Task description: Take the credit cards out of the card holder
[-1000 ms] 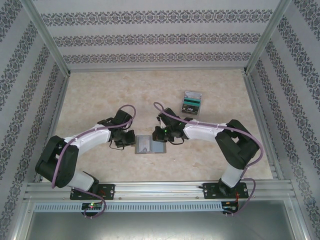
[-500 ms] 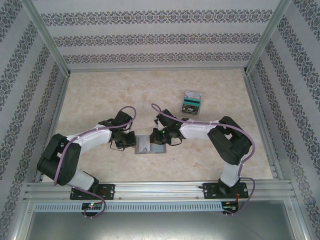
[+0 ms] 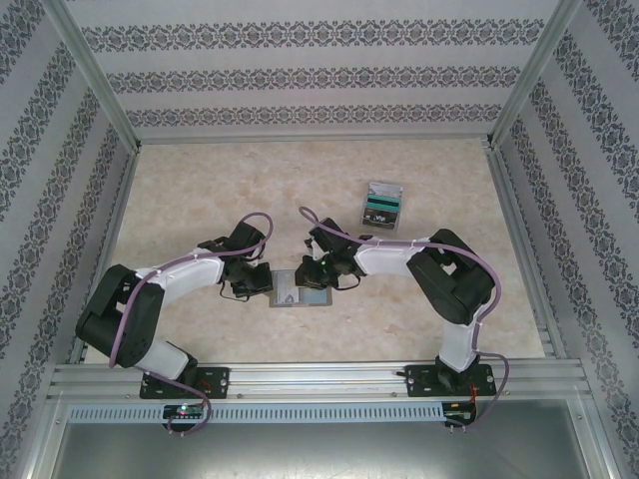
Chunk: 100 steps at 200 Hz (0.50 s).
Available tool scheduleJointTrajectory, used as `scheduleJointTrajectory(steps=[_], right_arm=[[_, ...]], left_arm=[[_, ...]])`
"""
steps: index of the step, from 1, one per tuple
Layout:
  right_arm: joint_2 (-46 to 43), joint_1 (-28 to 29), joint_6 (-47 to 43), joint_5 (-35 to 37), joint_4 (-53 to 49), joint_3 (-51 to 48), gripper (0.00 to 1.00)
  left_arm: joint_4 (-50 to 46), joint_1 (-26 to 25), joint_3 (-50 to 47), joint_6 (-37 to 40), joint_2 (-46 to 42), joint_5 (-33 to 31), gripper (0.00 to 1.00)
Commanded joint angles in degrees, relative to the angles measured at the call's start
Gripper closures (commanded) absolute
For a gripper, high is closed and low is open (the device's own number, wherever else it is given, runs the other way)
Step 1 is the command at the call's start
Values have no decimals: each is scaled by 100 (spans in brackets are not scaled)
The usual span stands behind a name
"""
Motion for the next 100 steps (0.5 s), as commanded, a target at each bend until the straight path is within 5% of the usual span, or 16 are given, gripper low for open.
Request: scheduleJointTrajectory(steps=[1, 65, 100], right_arm=[[93, 58, 35, -124, 86, 146, 86], [216, 65, 24, -281, 91, 229, 83], [148, 53, 12, -186, 2, 200, 100]], left_arm=[[71, 50, -13, -58, 112, 94, 90], [69, 54, 82, -35, 193, 159, 90], [-56, 50, 131, -63, 225, 17, 94]])
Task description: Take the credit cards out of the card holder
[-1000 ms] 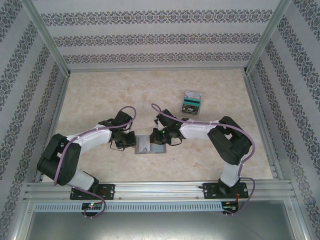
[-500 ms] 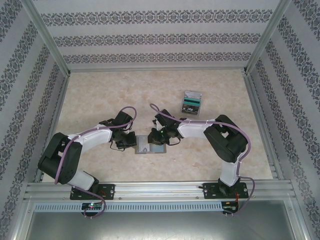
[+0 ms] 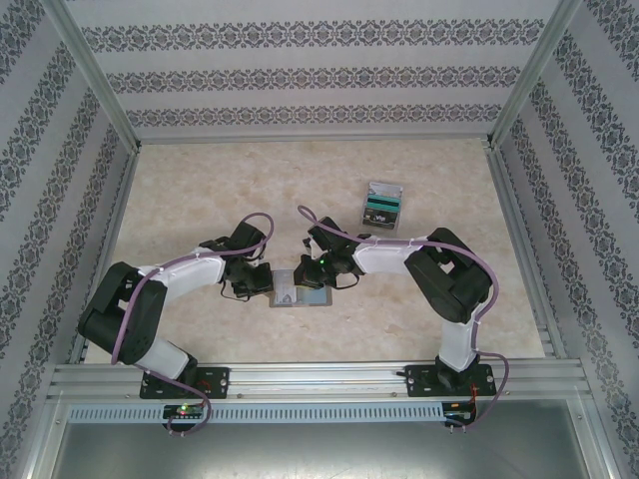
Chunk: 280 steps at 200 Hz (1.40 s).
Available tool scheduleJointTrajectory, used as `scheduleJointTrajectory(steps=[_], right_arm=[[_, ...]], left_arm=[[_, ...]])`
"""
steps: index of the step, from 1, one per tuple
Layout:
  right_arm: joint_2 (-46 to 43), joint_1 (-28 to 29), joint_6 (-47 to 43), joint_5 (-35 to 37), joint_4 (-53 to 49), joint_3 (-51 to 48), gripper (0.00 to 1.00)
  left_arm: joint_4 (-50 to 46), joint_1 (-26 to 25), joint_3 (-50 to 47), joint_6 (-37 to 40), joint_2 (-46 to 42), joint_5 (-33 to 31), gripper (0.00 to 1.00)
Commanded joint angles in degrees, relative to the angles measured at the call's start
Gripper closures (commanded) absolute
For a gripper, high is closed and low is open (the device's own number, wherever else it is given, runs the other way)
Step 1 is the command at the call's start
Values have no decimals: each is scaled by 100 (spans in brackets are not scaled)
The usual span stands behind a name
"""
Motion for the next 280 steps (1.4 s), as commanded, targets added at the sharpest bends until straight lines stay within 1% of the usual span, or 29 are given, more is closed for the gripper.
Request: scheduleJointTrajectory(steps=[1, 28, 76, 107, 119, 127, 199, 220, 267, 272, 280], right_arm=[[46, 49, -45, -35, -18, 99, 100], [-92, -71, -130, 9, -106, -20, 100], [-363, -320, -265, 31, -210, -320, 100], [-320, -301, -214, -24, -117, -306, 100], [-294, -275, -150, -37, -9, -311, 91], [-268, -259, -96, -57, 69, -320, 88], [15, -101, 57, -212, 360, -209, 84], [23, -82, 55, -236, 401, -198, 82], [146, -60, 95, -334, 492, -167, 81], [146, -64, 102, -338, 493, -170, 82], [138, -61, 102, -317, 501, -192, 85]], left_arm=[[-92, 50, 100, -54, 117, -11, 94], [-270, 49, 163, -65, 192, -206, 100], [-293, 49, 205, -74, 264, -231, 100], [-276, 57, 226, -78, 272, -209, 100], [-268, 54, 236, -70, 278, -178, 100], [-260, 57, 233, -62, 277, -162, 100], [-240, 56, 191, -62, 240, -104, 100], [-232, 56, 189, -67, 223, -89, 100], [-214, 56, 178, -67, 212, -48, 99], [-214, 55, 185, -73, 214, -52, 99], [-223, 55, 182, -75, 209, -52, 99]])
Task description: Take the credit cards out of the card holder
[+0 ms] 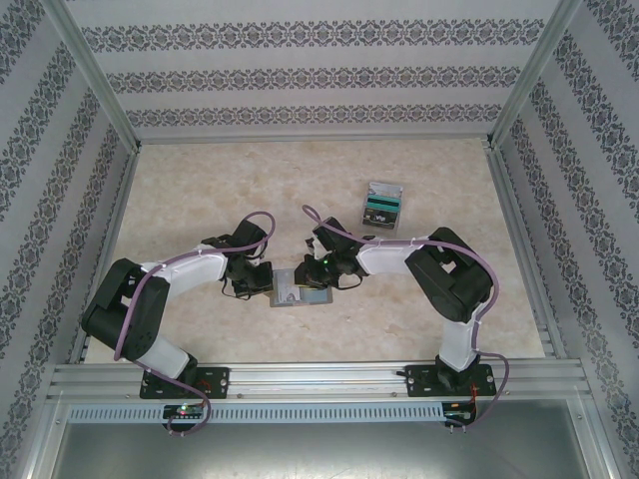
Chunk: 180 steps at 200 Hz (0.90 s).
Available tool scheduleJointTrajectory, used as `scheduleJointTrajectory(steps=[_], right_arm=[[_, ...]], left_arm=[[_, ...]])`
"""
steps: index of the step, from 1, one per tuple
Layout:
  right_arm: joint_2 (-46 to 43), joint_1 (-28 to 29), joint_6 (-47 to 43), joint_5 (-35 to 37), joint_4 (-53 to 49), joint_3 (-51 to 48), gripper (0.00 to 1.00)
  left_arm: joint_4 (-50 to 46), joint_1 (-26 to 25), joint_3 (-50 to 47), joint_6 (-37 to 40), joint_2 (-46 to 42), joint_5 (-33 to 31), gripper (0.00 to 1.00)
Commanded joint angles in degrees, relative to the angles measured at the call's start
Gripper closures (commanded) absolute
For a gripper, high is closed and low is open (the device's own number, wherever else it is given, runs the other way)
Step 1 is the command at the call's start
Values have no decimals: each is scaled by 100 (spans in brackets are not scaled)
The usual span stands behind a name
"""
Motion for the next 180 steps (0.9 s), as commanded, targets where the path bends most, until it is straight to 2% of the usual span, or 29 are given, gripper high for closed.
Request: scheduleJointTrajectory(steps=[1, 23, 123, 169, 180], right_arm=[[144, 91, 70, -59, 109, 54, 86], [76, 74, 69, 44, 53, -7, 100], [-445, -204, 100, 345, 47, -596, 100], [-493, -297, -10, 194, 97, -604, 100], [-417, -273, 22, 119, 165, -568, 88]], left_arm=[[-41, 52, 18, -57, 68, -28, 99], [-52, 58, 7, -71, 44, -54, 100], [-121, 55, -9, -27, 41, -105, 100], [-116, 51, 7, -6, 54, -66, 100], [-112, 57, 10, 2, 49, -68, 100]])
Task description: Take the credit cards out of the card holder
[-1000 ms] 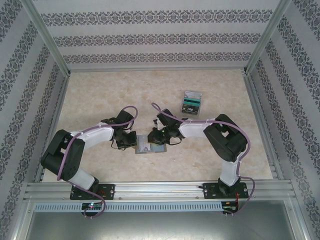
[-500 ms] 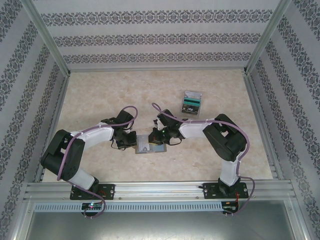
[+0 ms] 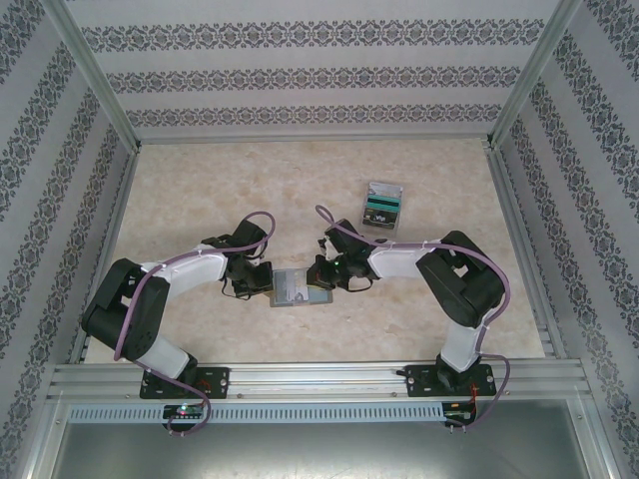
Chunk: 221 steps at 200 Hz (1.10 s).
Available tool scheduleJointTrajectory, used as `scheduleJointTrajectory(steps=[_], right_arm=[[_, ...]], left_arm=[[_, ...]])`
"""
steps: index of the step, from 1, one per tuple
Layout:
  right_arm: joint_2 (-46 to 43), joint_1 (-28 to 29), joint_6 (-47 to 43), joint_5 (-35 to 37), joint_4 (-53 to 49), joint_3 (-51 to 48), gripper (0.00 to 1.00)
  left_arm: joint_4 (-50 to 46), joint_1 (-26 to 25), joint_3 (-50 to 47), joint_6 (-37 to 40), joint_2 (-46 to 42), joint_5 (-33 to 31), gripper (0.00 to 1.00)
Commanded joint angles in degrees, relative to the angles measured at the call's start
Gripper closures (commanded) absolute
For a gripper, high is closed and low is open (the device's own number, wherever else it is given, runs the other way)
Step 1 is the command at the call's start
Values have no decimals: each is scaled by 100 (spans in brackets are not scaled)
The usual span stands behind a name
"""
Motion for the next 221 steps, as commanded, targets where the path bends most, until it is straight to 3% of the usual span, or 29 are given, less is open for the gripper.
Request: scheduleJointTrajectory(steps=[1, 109, 172, 221], right_arm=[[-2, -29, -83, -34, 9, 3, 87], [528, 212, 64, -293, 329, 273, 80], [355, 63, -75, -158, 156, 118, 98], [86, -274, -421, -200, -200, -76, 98]], left_arm=[[-107, 57, 11, 0, 53, -63, 100], [-90, 51, 29, 18, 101, -17, 100], [-115, 54, 41, 45, 113, -31, 100], [-125, 54, 79, 81, 145, -52, 100]])
